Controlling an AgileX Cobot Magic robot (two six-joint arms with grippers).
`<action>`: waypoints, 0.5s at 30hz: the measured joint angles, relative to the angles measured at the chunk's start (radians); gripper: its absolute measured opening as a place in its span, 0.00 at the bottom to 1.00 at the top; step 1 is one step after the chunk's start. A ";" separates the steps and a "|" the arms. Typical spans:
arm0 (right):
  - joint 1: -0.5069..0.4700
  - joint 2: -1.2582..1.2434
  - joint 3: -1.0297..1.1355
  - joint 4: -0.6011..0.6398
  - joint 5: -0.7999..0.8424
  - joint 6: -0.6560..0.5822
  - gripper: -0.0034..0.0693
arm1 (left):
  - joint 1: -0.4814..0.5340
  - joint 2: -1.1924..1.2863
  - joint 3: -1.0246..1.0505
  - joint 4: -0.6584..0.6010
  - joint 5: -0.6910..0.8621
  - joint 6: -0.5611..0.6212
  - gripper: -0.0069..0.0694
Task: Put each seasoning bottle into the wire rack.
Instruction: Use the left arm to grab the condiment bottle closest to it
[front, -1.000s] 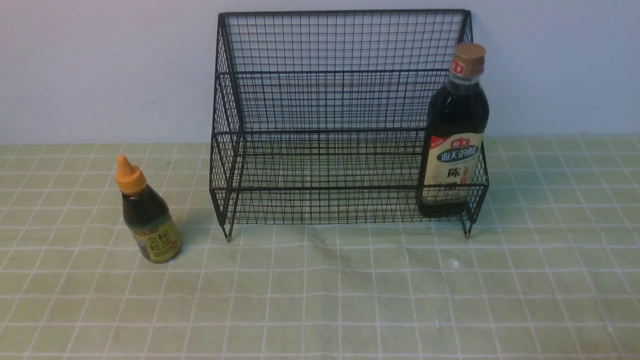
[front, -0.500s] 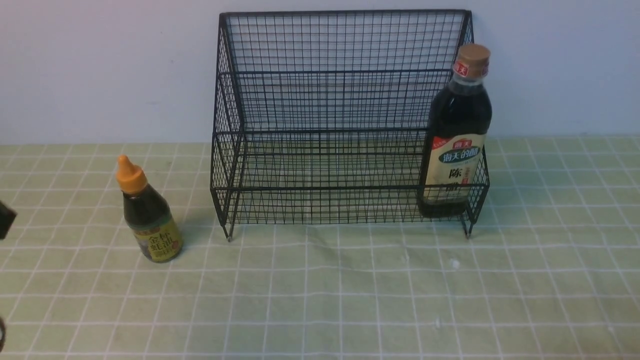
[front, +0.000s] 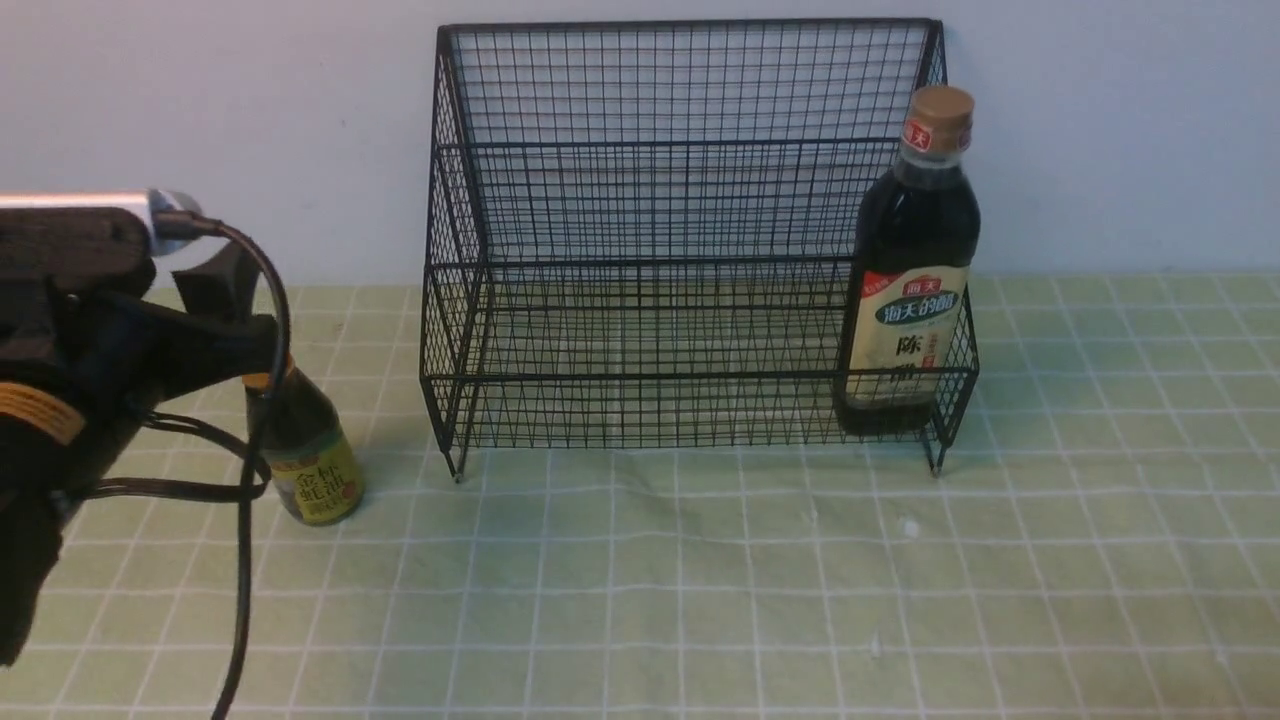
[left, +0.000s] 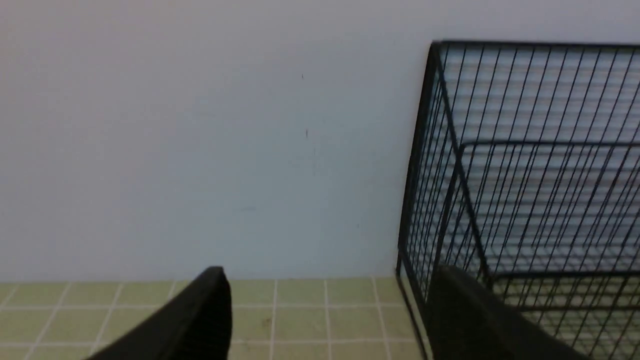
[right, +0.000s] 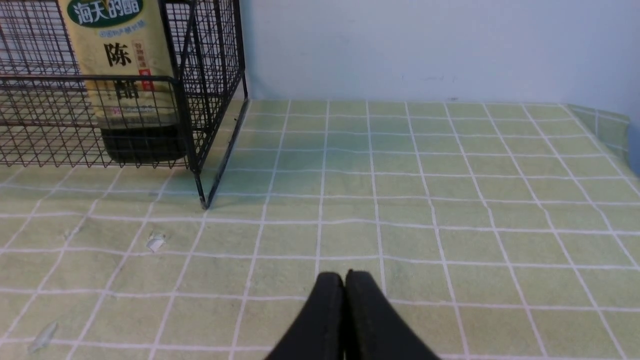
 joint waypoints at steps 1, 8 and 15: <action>0.000 0.000 0.000 0.000 0.000 0.000 0.03 | 0.000 0.031 0.000 0.000 -0.022 -0.003 0.73; 0.000 0.000 0.000 0.000 0.000 0.000 0.03 | 0.000 0.240 -0.006 0.004 -0.128 -0.046 0.73; 0.000 0.000 0.000 0.000 0.000 0.000 0.03 | 0.000 0.278 -0.008 0.004 -0.150 -0.045 0.48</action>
